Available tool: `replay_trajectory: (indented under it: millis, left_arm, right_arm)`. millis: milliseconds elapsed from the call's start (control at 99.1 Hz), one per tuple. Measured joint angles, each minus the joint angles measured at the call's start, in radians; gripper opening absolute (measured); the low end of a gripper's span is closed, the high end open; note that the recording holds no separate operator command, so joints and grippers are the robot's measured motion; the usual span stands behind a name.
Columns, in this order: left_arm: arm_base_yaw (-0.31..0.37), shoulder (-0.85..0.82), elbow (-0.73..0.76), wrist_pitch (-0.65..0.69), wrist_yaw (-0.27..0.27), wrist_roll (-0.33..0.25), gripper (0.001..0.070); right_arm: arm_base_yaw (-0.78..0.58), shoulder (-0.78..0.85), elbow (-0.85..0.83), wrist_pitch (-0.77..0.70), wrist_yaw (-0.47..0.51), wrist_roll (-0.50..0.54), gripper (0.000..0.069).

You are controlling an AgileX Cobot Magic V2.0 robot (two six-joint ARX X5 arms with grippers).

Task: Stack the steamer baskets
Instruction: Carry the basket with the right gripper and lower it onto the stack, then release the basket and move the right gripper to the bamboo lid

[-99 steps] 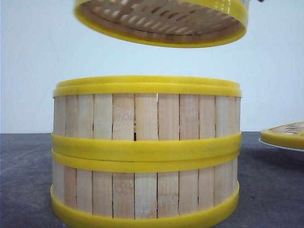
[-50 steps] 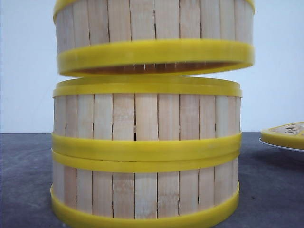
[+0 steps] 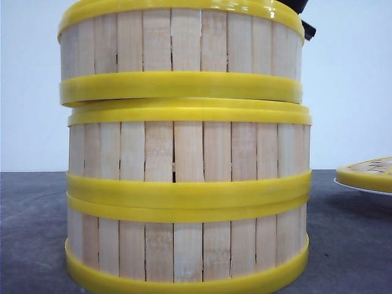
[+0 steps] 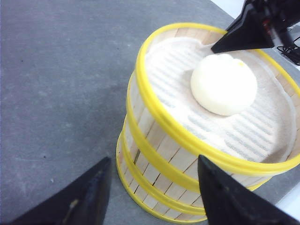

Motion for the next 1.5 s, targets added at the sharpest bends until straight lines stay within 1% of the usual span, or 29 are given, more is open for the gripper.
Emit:
replay_trajectory:
  millis: [303,707,737,767,807,888,929,969,1060,1191,1403,1504]
  left_arm:
    - [0.000,0.000,0.000,-0.001,0.000,0.005,0.0346]
    - [0.000,0.000,0.000,-0.001,0.000,0.008,0.0346]
    - [0.000,0.000,0.000,-0.001,0.000,0.008,0.0346]
    - [0.000,0.000,0.000,-0.001,0.000,0.008,0.0346]
    - [0.000,0.000,0.000,-0.001,0.000,0.008,0.0346]
    - [0.000,0.000,0.000,0.000,0.000,0.008,0.0346]
    - [0.000,0.000,0.000,-0.001,0.000,0.008,0.0346]
    - [0.000,0.000,0.000,0.000,0.000,0.008,0.0346]
    - [0.000,0.000,0.000,-0.001,0.000,0.008,0.0346]
    - [0.000,0.000,0.000,-0.001,0.000,0.008,0.0346]
    - [0.000,0.000,0.000,0.000,0.000,0.008,0.0346]
    - [0.000,0.000,0.000,0.000,0.000,0.010,0.0346]
  right_arm:
    - [0.000,0.009,0.000,-0.032,0.021,0.003,0.0028]
    - [-0.019,0.009,0.000,-0.057,0.020,0.002,0.0030]
    - [-0.021,0.009,0.000,-0.060,0.020,0.001,0.0043]
    - [-0.021,0.009,0.000,-0.065,0.021,0.001,0.0073]
    - [-0.023,0.009,0.000,-0.068,0.024,0.001,0.0133]
    - [-0.023,0.009,0.000,-0.068,0.024,0.001,0.0283]
    - [-0.026,0.009,0.000,-0.068,0.024,0.001,0.0326]
    - [-0.027,0.009,0.000,-0.066,0.025,0.001,0.0351]
    - [-0.027,0.008,0.000,-0.055,0.024,0.001,0.0372]
    - [-0.033,-0.032,0.000,-0.024,0.024,0.001,0.0379]
    - [-0.064,-0.241,0.000,-0.003,0.027,0.004,0.0379]
    - [-0.094,-0.334,0.000,-0.035,0.075,0.006,0.0379]
